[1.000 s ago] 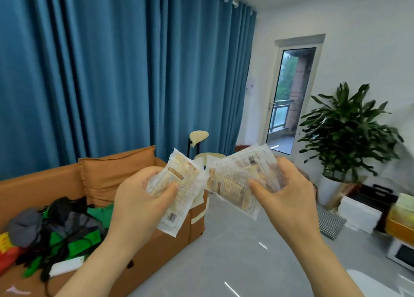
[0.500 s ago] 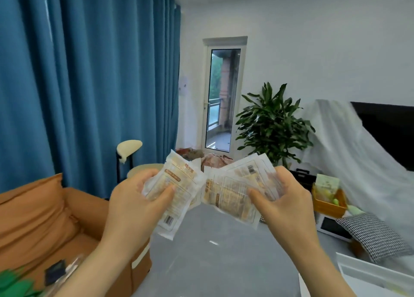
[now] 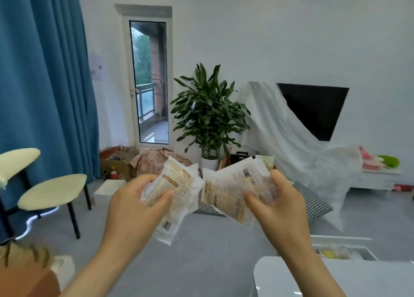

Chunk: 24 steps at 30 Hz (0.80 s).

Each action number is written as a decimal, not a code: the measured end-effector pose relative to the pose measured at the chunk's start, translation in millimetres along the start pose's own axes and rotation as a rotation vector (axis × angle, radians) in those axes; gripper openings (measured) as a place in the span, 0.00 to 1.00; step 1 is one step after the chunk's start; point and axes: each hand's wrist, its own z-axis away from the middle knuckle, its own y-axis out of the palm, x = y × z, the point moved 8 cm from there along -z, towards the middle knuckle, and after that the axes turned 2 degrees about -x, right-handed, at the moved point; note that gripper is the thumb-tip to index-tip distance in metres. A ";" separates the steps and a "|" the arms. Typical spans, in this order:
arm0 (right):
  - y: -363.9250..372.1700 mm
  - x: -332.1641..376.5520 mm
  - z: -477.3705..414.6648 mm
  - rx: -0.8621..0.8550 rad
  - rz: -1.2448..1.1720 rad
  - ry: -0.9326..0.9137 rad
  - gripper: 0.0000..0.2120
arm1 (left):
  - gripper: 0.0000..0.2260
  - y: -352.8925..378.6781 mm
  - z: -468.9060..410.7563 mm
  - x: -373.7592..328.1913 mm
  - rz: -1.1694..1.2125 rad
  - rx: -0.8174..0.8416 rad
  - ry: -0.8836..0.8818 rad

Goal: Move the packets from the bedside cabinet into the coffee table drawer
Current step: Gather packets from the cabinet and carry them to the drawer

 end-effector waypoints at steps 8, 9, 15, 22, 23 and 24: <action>29.6 -103.6 -83.2 -0.029 0.098 0.109 0.10 | 0.08 117.0 -98.5 44.2 0.027 0.130 -0.016; 35.6 -115.8 -92.1 -0.032 0.108 0.125 0.10 | 0.08 129.1 -111.4 51.0 0.022 0.144 -0.008; 86.0 -183.9 -142.9 -0.059 0.185 0.202 0.10 | 0.11 199.3 -193.4 106.6 0.063 0.228 -0.017; 148.4 -247.9 -200.5 -0.110 0.285 0.358 0.12 | 0.09 274.2 -299.5 167.7 0.082 0.406 -0.009; 154.8 -256.1 -207.6 -0.119 0.302 0.384 0.12 | 0.09 284.5 -313.9 175.3 0.075 0.431 -0.008; 160.6 -264.6 -214.2 -0.128 0.315 0.409 0.12 | 0.09 295.6 -327.4 182.4 0.067 0.453 -0.006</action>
